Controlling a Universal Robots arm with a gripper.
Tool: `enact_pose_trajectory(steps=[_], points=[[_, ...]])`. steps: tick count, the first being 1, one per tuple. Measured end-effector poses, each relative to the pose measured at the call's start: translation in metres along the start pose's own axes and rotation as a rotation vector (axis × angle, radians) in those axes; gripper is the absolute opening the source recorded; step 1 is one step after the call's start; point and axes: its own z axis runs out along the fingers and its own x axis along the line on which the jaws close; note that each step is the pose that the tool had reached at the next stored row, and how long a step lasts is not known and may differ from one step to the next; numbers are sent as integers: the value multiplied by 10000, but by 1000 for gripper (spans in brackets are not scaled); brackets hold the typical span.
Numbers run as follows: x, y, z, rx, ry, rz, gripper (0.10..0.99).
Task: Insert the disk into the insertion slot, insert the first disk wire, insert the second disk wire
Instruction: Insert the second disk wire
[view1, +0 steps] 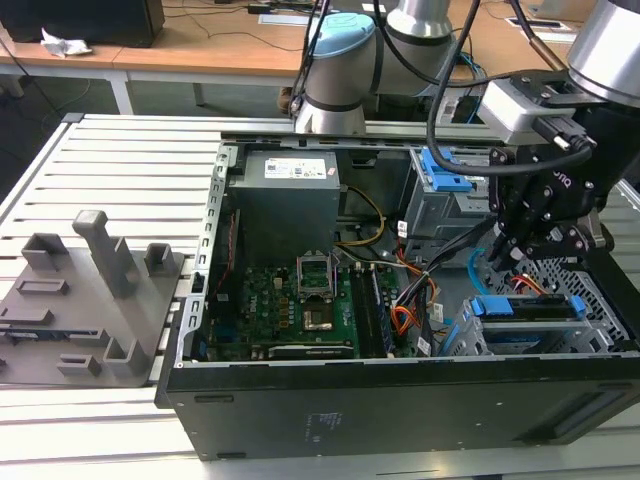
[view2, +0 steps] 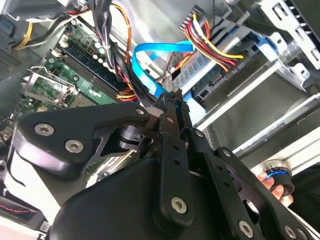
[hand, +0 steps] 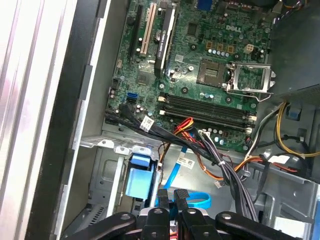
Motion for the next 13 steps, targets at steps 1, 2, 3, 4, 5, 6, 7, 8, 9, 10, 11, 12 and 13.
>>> enact_pose_trajectory(steps=[1, 2, 3, 4, 5, 6, 7, 8, 9, 10, 11, 12, 13], points=[[25, 5, 0, 0, 1, 0, 165], [45, 9, 0, 0, 1, 0, 165], [70, 13, 1, 0, 0, 0, 165], [90, 17, 1, 0, 1, 0, 165], [122, 23, 1, 0, 0, 0, 165], [145, 28, 1, 0, 0, 0, 165], [148, 28, 2, 0, 0, -1, 165], [148, 28, 4, 0, -1, 4, 165], [148, 27, 9, 2, -10, 49, 165], [148, 28, 10, 1, -13, 110, 165], [148, 27, 11, 2, -18, 217, 165], [148, 27, 14, 2, -35, 477, 165], [148, 27, 16, 2, -52, 808, 165]])
